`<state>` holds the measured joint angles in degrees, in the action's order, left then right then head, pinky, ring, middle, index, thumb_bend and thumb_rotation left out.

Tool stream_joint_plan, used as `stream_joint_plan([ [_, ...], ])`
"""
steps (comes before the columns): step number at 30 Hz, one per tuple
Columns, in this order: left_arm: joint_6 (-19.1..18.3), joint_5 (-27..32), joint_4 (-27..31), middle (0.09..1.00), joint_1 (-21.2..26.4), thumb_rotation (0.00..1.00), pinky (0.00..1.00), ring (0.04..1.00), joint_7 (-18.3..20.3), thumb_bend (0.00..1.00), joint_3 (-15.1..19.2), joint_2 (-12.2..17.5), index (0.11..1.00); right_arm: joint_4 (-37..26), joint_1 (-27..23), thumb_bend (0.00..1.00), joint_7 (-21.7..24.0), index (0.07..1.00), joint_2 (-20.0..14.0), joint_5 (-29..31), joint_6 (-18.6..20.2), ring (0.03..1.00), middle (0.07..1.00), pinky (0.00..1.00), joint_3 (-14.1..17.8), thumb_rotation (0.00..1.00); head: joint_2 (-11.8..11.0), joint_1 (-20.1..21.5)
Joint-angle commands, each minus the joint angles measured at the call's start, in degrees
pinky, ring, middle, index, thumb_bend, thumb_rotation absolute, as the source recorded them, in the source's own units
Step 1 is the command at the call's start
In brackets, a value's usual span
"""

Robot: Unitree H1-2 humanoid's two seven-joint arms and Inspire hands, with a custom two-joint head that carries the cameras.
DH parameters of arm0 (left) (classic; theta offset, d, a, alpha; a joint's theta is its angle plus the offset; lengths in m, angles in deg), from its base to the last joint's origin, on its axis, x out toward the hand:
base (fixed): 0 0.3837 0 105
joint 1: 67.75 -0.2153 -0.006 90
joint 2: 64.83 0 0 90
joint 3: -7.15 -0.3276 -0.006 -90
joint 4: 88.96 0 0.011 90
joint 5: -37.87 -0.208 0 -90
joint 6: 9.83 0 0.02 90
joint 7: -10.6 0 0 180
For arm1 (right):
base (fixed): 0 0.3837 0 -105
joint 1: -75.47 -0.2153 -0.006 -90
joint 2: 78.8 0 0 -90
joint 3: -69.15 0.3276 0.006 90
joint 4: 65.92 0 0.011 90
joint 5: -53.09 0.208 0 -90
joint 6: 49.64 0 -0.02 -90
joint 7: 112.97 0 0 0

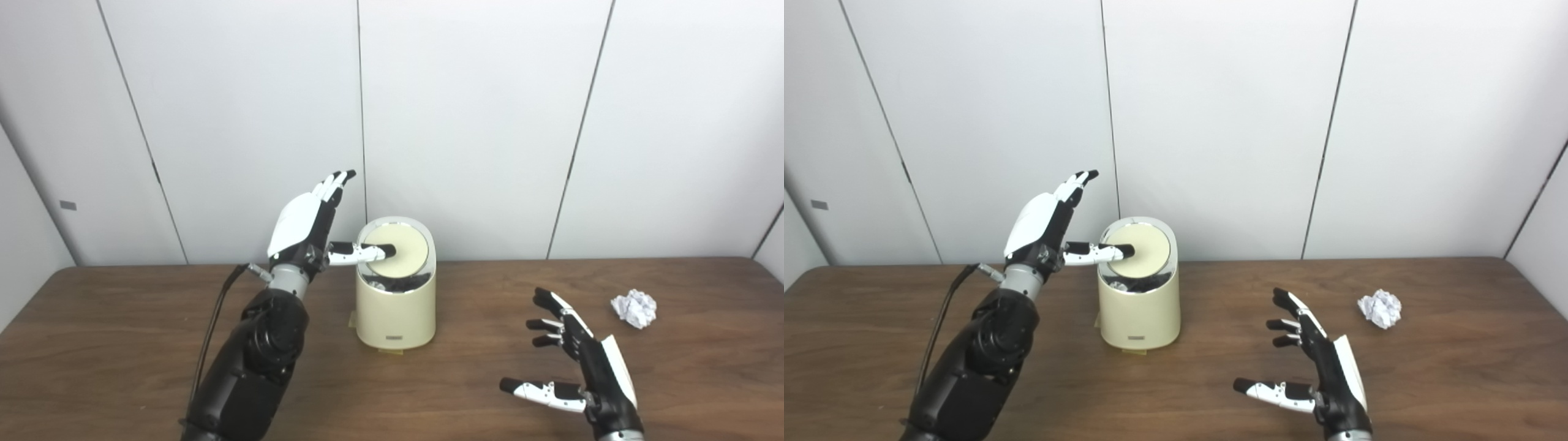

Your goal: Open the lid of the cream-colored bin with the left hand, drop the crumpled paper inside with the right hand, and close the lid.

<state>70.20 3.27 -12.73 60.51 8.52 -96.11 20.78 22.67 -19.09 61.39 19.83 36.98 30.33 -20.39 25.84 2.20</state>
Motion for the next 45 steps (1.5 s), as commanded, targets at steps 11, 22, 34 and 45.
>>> stream_joint_plan([
  [11,-0.89,-4.13,-0.77,1.0,4.15,0.34,1.0,1.0,0.18,1.0,-2.86,1.04,1.0,-1.68,-1.88,0.77,-0.8,0.873,-0.19,-0.28,-1.95,0.725,0.863,0.61,0.13,0.13,0.67,-0.7],
  [22,-0.63,-9.64,-4.24,1.0,4.91,0.35,1.0,1.0,-2.55,1.0,-6.33,0.74,1.0,-2.05,-2.14,0.77,-0.54,0.867,0.24,0.1,-2.0,0.729,0.858,0.61,-0.12,0.11,1.07,-0.21],
  [34,-3.3,-15.52,-7.73,1.0,7.45,0.26,1.0,1.0,-1.92,1.0,-11.03,1.37,1.0,-2.4,-2.31,0.78,-0.71,0.864,0.62,-0.15,-1.75,0.726,0.856,0.61,-0.09,0.1,1.54,0.09],
  [45,-4.96,-21.33,-7.43,1.0,9.12,0.07,1.0,1.0,9.73,1.0,-18.94,5.7,1.0,-2.86,-2.32,0.77,-0.7,0.865,0.62,0.01,-1.5,0.73,0.858,0.61,0.1,0.09,1.71,-0.12],
])
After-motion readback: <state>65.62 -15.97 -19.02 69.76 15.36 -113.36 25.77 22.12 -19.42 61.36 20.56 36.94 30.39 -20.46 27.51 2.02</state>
